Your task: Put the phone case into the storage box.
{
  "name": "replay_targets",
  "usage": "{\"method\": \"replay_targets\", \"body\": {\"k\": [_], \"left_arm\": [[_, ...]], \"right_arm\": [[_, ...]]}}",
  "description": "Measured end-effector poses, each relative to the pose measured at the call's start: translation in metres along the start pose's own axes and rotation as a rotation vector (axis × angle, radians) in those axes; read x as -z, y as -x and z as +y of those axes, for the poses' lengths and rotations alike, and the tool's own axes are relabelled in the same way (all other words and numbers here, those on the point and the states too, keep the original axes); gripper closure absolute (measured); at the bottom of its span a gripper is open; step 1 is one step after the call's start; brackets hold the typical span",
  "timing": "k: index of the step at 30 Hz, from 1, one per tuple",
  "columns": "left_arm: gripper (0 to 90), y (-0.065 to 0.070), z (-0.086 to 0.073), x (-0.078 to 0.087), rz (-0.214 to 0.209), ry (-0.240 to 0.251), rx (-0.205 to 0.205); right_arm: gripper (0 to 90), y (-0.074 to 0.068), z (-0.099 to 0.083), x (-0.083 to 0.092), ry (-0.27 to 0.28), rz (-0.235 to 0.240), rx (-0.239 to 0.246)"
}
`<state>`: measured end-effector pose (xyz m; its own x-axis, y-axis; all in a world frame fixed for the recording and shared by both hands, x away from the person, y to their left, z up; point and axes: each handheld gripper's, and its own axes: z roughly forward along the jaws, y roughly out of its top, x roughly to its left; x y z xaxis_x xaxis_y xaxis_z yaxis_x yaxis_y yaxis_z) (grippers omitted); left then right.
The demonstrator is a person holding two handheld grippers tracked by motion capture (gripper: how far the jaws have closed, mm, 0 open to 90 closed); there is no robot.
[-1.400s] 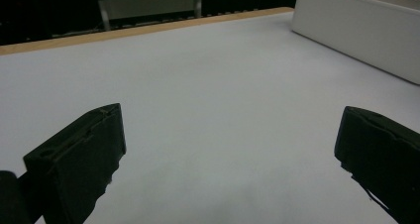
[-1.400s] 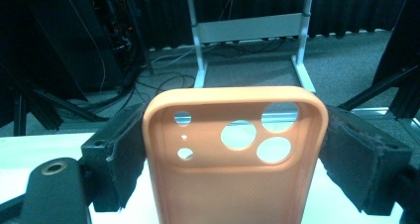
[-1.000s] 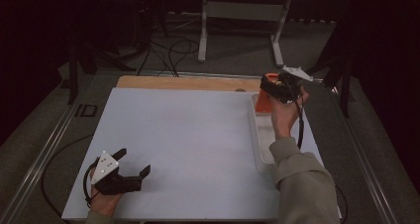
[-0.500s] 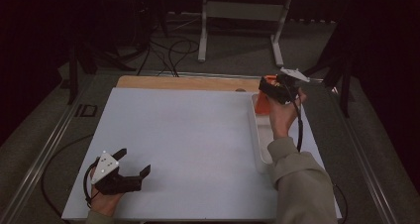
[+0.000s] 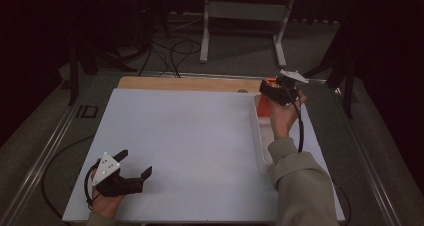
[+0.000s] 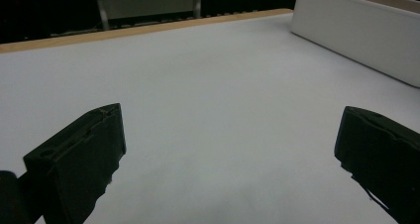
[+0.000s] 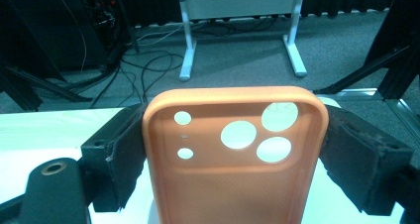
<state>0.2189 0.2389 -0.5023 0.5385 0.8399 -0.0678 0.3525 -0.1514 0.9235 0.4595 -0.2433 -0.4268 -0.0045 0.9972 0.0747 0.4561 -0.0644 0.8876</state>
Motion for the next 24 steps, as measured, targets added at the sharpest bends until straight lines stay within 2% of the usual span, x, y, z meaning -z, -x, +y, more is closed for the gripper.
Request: {"method": "replay_targets", "body": {"k": [24], "left_arm": [[0.3,-0.001,0.000,0.002,0.003,0.012,0.005]], "right_arm": [[16.0,-0.002,-0.007,-0.015,-0.039,-0.019,0.025]]}}
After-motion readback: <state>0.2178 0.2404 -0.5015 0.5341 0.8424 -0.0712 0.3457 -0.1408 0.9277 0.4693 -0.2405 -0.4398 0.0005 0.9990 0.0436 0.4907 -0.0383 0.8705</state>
